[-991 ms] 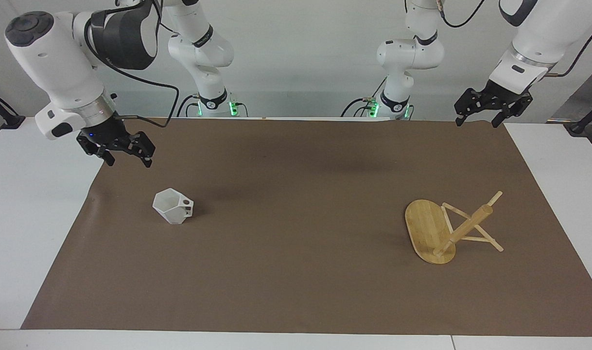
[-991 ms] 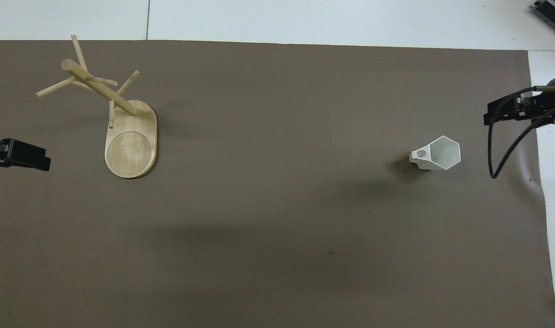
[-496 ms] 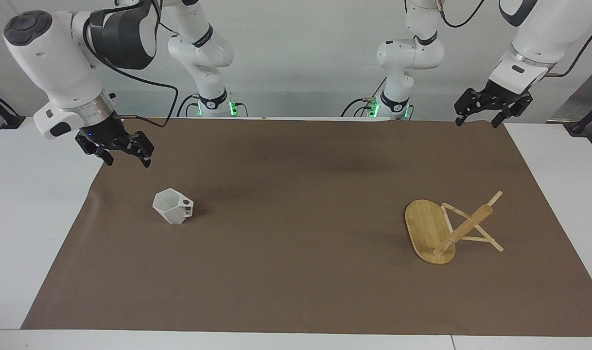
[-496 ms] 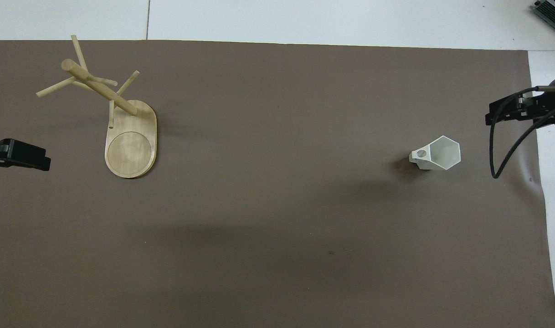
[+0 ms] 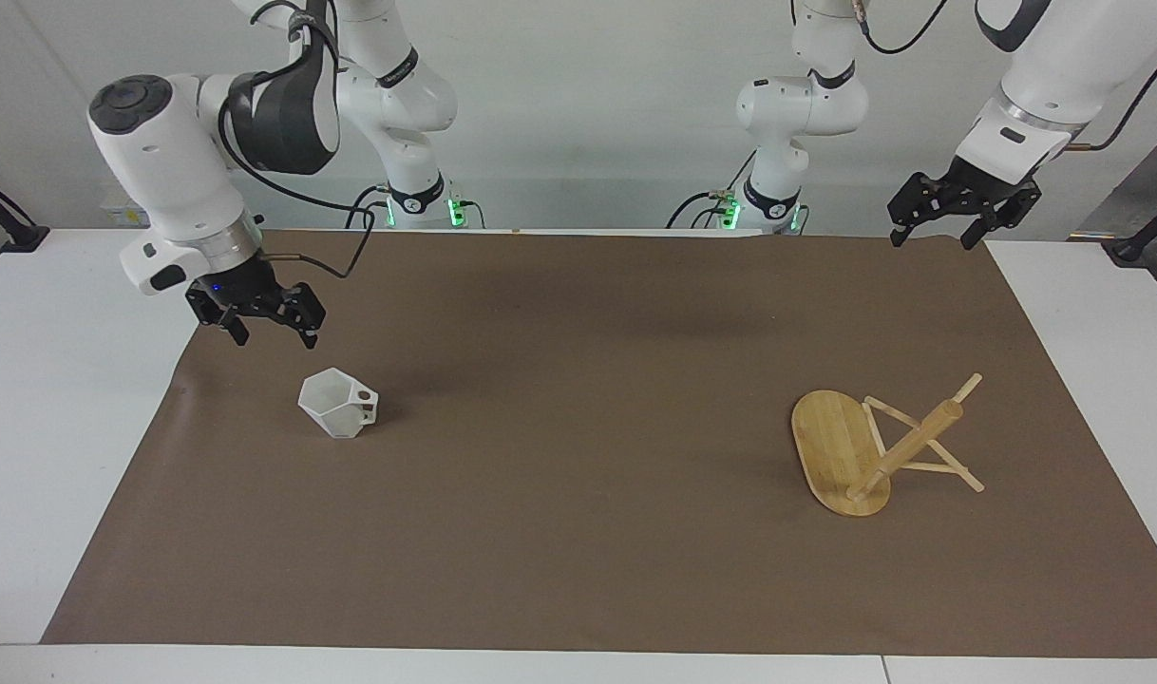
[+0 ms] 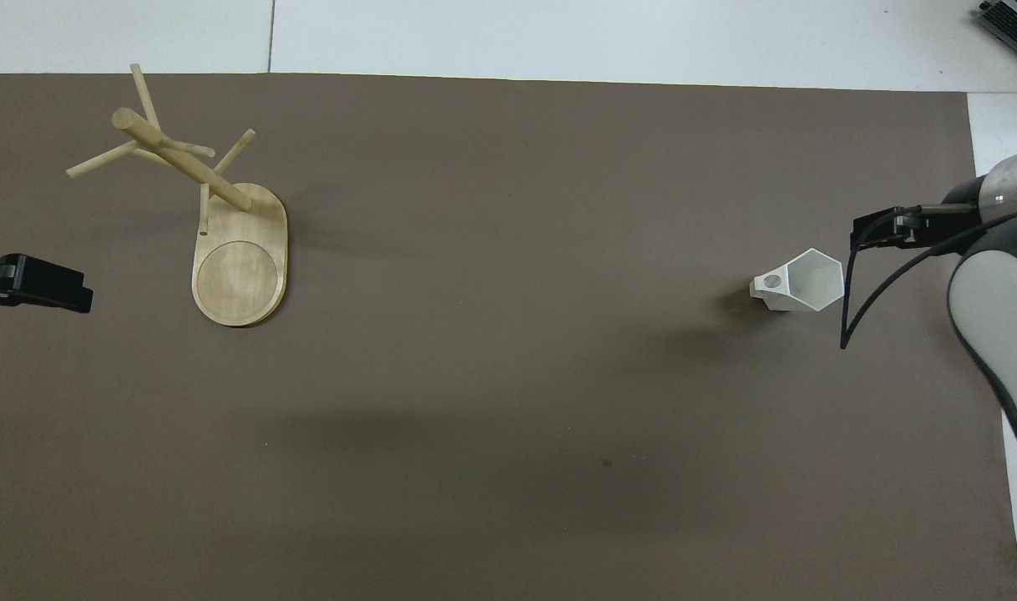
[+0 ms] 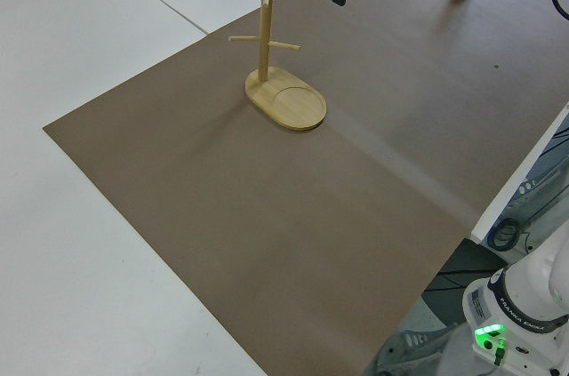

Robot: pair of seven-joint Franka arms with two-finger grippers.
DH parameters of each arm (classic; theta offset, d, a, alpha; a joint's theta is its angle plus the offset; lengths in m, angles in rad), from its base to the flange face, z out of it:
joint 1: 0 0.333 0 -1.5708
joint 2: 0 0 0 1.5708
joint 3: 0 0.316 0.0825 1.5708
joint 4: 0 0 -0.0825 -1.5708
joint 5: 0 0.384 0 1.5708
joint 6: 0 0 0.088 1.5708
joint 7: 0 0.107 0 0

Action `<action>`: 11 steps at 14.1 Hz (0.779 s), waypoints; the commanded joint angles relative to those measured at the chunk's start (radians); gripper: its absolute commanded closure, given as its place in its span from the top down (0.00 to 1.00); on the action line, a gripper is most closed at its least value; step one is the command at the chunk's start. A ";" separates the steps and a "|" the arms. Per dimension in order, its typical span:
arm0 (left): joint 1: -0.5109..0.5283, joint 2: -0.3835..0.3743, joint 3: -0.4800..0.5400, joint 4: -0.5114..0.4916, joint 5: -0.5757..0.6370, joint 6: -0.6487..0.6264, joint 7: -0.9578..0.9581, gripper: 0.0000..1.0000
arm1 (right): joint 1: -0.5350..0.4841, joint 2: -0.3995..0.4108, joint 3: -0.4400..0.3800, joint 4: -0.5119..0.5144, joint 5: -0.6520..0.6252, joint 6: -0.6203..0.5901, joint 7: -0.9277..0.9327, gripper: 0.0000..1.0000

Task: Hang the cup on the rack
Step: 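Reach the right gripper to the white cup's rim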

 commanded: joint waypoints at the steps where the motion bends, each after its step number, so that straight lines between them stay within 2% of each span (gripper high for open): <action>1: 0.005 -0.028 -0.005 -0.030 0.019 -0.002 -0.009 1.00 | -0.015 -0.029 0.001 -0.098 0.016 0.078 -0.030 1.00; 8: 0.005 -0.028 -0.005 -0.030 0.019 -0.001 -0.009 1.00 | -0.084 0.053 0.000 -0.193 0.016 0.268 -0.218 1.00; 11: 0.005 -0.028 -0.005 -0.030 0.019 -0.002 -0.009 1.00 | -0.085 0.062 0.000 -0.227 0.016 0.313 -0.233 1.00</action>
